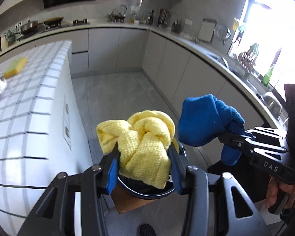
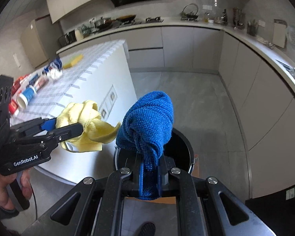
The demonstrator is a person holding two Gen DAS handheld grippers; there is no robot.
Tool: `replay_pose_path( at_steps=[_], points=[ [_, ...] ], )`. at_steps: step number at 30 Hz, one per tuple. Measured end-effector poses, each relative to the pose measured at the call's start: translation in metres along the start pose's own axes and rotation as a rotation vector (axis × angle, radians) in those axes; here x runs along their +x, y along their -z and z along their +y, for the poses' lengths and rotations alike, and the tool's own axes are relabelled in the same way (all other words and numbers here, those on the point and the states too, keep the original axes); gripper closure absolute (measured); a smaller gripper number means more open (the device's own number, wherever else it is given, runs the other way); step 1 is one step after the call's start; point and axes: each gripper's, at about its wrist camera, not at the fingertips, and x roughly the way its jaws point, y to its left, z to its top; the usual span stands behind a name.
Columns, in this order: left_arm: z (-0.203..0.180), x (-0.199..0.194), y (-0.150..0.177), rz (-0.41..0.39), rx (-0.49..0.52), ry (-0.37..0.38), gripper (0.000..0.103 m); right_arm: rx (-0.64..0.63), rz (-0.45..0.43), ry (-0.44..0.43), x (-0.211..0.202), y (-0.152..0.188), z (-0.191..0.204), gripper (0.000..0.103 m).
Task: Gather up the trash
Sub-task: 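Carry both cloths over the black bin and open both grippers to drop them, then move both empty tools back toward the table items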
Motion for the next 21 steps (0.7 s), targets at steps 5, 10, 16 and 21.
replay_pose_path(
  at_steps=[5,10,16,21],
  points=[
    [-0.002,0.041,0.013,0.084,0.016,-0.013,0.057,-0.091,0.093,-0.054,0.048,0.013,-0.021,0.092],
    [0.010,0.081,0.029,0.107,-0.055,0.049,0.023,-0.167,0.193,-0.131,0.114,0.018,-0.039,0.090],
    [0.024,0.085,0.047,0.148,-0.101,-0.143,0.012,-0.215,0.239,-0.012,0.150,0.028,-0.064,0.000],
    [0.020,0.068,0.049,0.140,-0.111,-0.191,0.012,-0.143,0.207,0.029,0.127,0.022,-0.078,0.000]
  ],
)
